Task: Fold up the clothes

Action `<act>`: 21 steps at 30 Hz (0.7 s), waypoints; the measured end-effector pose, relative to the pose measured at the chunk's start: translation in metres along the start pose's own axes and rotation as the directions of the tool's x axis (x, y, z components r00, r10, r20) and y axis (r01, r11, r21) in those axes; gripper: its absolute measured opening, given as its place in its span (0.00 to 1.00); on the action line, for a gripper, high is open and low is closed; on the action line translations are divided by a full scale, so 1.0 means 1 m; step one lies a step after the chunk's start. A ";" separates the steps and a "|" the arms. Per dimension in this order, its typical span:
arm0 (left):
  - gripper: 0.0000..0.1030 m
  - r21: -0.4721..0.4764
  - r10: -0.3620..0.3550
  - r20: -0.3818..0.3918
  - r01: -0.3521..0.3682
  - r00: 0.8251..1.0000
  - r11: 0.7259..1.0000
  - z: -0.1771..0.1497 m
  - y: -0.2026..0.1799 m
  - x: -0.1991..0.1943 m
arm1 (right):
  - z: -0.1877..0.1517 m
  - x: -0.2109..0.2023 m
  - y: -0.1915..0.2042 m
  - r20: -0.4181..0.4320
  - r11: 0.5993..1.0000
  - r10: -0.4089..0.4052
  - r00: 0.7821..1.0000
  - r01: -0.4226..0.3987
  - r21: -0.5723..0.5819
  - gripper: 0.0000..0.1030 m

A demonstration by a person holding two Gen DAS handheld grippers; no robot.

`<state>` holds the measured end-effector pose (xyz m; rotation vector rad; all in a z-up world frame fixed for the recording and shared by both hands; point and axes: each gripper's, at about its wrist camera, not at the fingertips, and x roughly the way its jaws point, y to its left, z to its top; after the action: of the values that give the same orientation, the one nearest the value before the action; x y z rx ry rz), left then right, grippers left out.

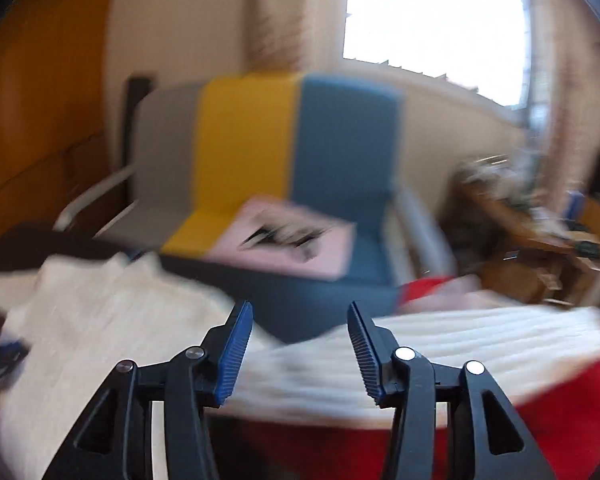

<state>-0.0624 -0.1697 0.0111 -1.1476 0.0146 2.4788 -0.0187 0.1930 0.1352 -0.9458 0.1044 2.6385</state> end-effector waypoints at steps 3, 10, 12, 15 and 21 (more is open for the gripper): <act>0.29 -0.004 -0.004 0.002 0.004 1.000 1.000 0.000 0.001 -0.001 | -0.021 0.070 0.044 -0.140 0.998 0.061 0.988 -0.063 -0.011 0.22; 0.29 -0.011 -0.012 0.008 0.012 1.000 1.000 0.000 0.003 -0.001 | -0.072 0.123 0.002 -0.272 0.978 -0.062 0.960 0.112 0.173 0.00; 0.29 -0.007 -0.011 0.009 0.011 1.000 1.000 0.000 0.003 -0.001 | -0.079 0.119 -0.005 -0.242 0.977 -0.086 0.967 0.129 0.169 0.00; 0.29 -0.003 -0.008 0.009 0.008 1.000 1.000 0.000 0.003 -0.001 | -0.082 0.119 0.007 -0.222 0.987 -0.124 0.967 0.144 0.076 0.00; 0.30 -0.029 -0.083 -0.022 0.082 0.996 0.996 0.004 0.008 -0.010 | -0.078 0.049 0.014 -0.127 0.977 0.056 0.990 -0.028 0.212 0.43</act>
<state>-0.0627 -0.1796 0.0197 -1.1645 -0.0603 2.4008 -0.0117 0.1803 0.0430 -1.0542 0.4312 2.5377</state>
